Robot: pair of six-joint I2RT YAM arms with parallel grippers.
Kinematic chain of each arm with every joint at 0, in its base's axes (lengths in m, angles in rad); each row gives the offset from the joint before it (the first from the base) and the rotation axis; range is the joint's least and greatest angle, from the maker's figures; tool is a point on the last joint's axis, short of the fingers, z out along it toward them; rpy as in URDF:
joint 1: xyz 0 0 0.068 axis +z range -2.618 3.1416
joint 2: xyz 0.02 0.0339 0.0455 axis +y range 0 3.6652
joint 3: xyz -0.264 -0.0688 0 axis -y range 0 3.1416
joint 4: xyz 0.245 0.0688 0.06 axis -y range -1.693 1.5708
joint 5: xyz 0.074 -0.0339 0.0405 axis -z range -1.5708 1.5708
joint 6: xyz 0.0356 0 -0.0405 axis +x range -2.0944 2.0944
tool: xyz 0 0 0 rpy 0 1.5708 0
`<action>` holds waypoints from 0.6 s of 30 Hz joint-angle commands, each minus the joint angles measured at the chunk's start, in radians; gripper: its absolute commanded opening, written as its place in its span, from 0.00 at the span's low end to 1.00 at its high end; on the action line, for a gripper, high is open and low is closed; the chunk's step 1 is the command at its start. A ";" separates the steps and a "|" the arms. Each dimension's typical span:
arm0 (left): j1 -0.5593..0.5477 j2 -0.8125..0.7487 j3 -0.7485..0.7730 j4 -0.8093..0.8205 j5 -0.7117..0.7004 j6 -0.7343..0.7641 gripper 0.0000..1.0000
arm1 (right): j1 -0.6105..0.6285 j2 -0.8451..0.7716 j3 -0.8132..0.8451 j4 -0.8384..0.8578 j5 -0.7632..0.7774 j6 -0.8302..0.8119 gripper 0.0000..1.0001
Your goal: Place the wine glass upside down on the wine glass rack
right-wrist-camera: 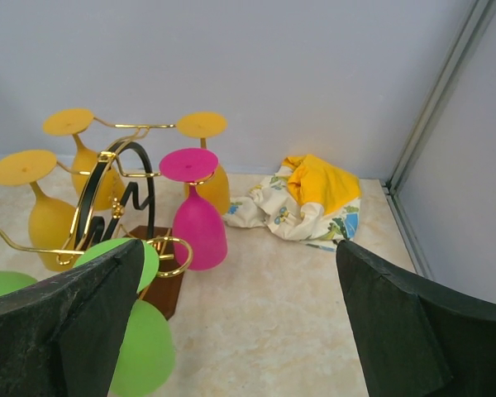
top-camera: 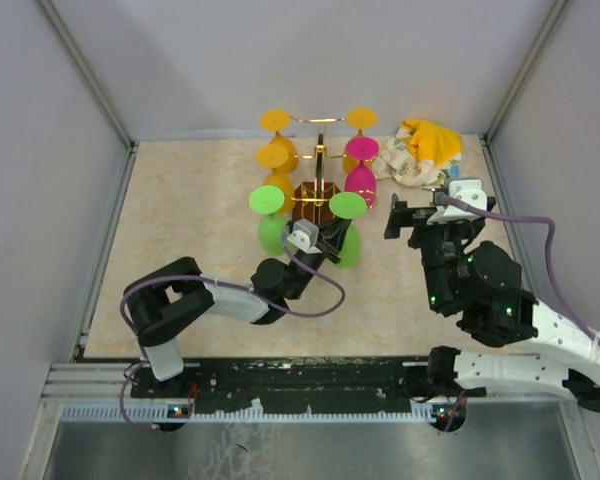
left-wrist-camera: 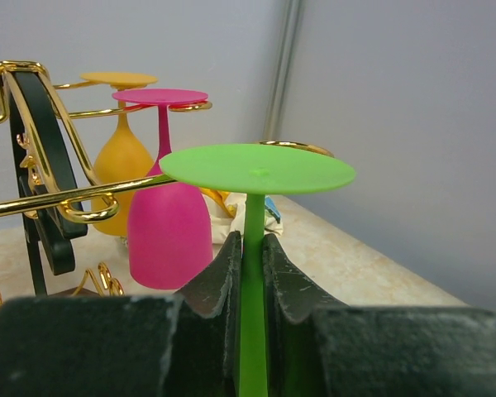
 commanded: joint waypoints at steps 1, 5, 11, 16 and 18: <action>-0.009 0.021 0.035 0.239 -0.043 0.017 0.00 | 0.004 -0.025 0.011 0.020 0.005 -0.020 0.99; -0.009 0.044 0.066 0.242 -0.044 0.017 0.00 | 0.004 -0.027 0.009 0.019 0.003 -0.023 0.99; -0.008 0.088 0.118 0.253 -0.053 0.022 0.00 | 0.004 -0.032 0.003 0.013 0.000 -0.018 0.99; -0.009 0.118 0.145 0.264 -0.063 0.028 0.00 | 0.004 -0.040 -0.004 0.011 -0.002 -0.018 0.99; -0.008 0.128 0.155 0.270 -0.066 0.036 0.00 | 0.004 -0.043 -0.005 0.009 -0.004 -0.017 0.99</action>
